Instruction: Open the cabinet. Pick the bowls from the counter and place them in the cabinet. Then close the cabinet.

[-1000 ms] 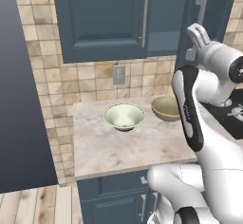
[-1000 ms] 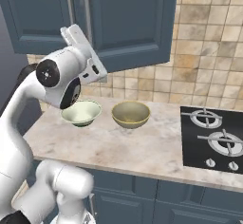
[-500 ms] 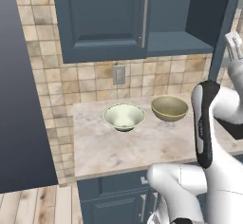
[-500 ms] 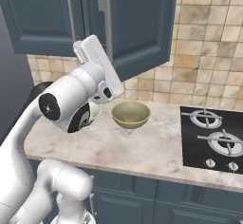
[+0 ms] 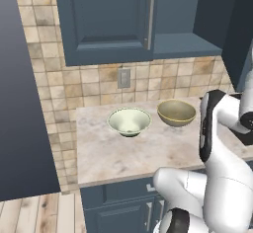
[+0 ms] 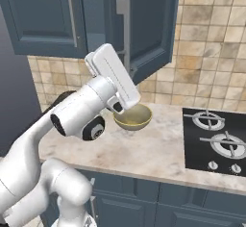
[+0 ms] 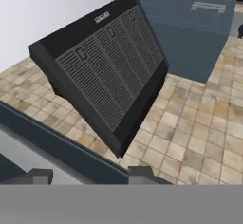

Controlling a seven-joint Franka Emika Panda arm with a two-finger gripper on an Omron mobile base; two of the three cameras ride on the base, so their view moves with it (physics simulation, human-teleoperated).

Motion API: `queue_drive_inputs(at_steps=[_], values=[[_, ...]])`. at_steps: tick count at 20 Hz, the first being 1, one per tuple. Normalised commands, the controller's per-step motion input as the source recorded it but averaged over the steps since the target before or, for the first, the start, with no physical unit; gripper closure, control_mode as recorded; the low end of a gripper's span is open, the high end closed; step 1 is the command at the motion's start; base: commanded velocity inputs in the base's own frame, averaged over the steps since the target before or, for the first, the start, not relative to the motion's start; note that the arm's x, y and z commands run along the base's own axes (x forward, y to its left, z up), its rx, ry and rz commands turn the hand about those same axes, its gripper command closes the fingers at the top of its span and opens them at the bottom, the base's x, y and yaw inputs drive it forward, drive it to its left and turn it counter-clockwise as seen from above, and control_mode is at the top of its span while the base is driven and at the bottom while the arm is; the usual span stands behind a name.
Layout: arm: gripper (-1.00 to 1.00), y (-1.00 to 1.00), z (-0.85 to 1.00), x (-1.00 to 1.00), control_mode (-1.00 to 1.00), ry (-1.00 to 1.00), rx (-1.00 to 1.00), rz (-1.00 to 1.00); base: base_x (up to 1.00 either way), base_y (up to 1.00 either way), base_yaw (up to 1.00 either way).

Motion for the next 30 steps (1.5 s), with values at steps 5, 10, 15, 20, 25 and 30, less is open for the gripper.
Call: queue_drive_inputs(at_steps=[5, 10, 15, 20, 25, 30], values=[[1.00, -0.54, 0.16, -0.77, -1.00, -0.09, -0.18, 0.14, 0.00, 0.00, 0.00], [1.00, 0.00, 0.66, -1.00, -1.00, -0.01, -0.07, 0.00, 0.00, 0.00, 0.00], [-1.00, 0.14, 0.50, -1.00, -1.00, 0.06, -0.13, 0.00, 0.00, 0.00, 0.00], [-1.00, 0.65, 0.04, -0.91, -1.00, 0.01, -0.23, 0.00, 0.00, 0.00, 0.00], [-1.00, 1.00, -0.03, -0.12, -1.00, -0.01, -0.35, -0.01, 0.00, 0.00, 0.00], [-1.00, 0.70, 0.00, 0.13, -1.00, 0.00, -0.34, -0.07, 0.00, 0.00, 0.00]])
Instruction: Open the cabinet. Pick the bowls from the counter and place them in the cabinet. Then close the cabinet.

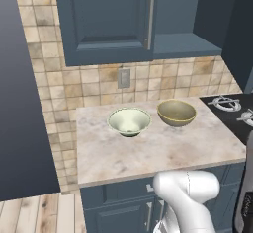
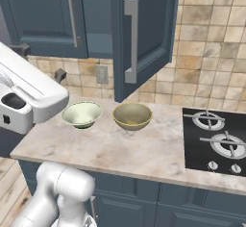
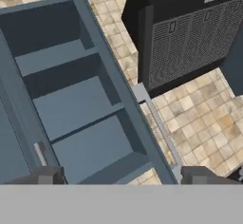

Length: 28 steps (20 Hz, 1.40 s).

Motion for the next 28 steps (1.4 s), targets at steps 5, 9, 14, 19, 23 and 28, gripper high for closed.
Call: queue_drive_inputs(at_steps=[5, 9, 14, 19, 23, 28], values=[[-1.00, 0.13, -0.08, 0.25, -1.00, 0.00, -0.24, -0.11, 0.00, 0.00, 0.00], [-1.00, -0.25, -0.01, 0.27, -1.00, 0.00, -0.02, -0.04, 0.00, 0.00, 0.00], [-1.00, 0.00, -0.21, 0.35, -1.00, -0.02, -0.02, 0.00, 0.00, 0.00, 0.00], [-1.00, 0.00, -0.17, 0.22, -1.00, 0.00, -0.02, 0.00, 0.00, 0.00, 0.00], [-1.00, 0.00, -0.22, 0.24, -1.00, 0.00, -0.02, 0.00, 0.00, 0.00, 0.00], [-1.00, 0.02, -0.20, 0.22, -1.00, 0.00, -0.04, 0.00, 0.00, 0.00, 0.00]])
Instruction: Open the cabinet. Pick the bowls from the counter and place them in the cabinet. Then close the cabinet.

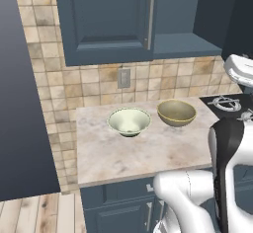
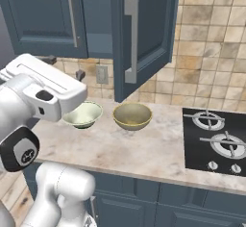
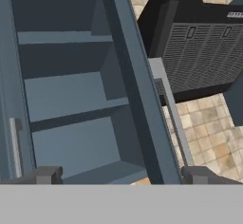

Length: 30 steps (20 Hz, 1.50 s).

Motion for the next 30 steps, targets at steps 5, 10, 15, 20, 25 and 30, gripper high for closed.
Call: queue_drive_inputs(at_steps=[5, 10, 15, 20, 25, 30], values=[[-1.00, 0.03, -0.18, 0.29, -1.00, 0.00, -0.05, 0.00, 0.00, 0.00, 0.00], [-1.00, 0.01, -0.20, 0.43, -1.00, 0.00, -0.05, 0.00, 0.00, 0.00, 0.00], [-1.00, 0.00, -0.14, 0.60, -1.00, 0.00, -0.03, 0.00, 0.00, 0.00, 0.00], [-1.00, -0.09, -0.07, 0.55, -1.00, 0.00, 0.00, 0.00, 0.00, 0.00, 0.00], [-1.00, -0.24, -0.19, 0.58, -1.00, 0.00, 0.00, 0.00, 0.00, 0.00, 0.00], [-1.00, -0.40, -0.24, 0.65, -1.00, 0.01, 0.00, -0.01, 0.00, 0.00, 0.00]])
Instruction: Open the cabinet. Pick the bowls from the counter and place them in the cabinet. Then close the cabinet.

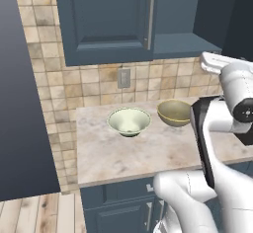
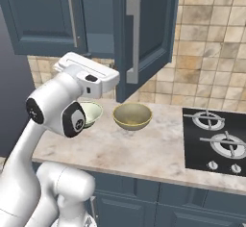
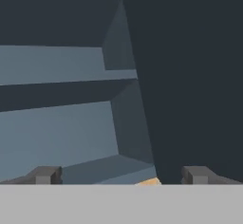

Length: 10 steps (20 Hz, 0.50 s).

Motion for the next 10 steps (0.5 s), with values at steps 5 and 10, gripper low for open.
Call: queue_drive_inputs(at_steps=[5, 10], values=[[-1.00, -0.54, -0.24, 0.75, -1.00, 0.02, 0.00, -0.01, 0.00, 0.00, 0.00], [-1.00, -0.77, -0.26, 0.71, -1.00, 0.00, 0.00, 0.00, 0.00, 0.00, 0.00]])
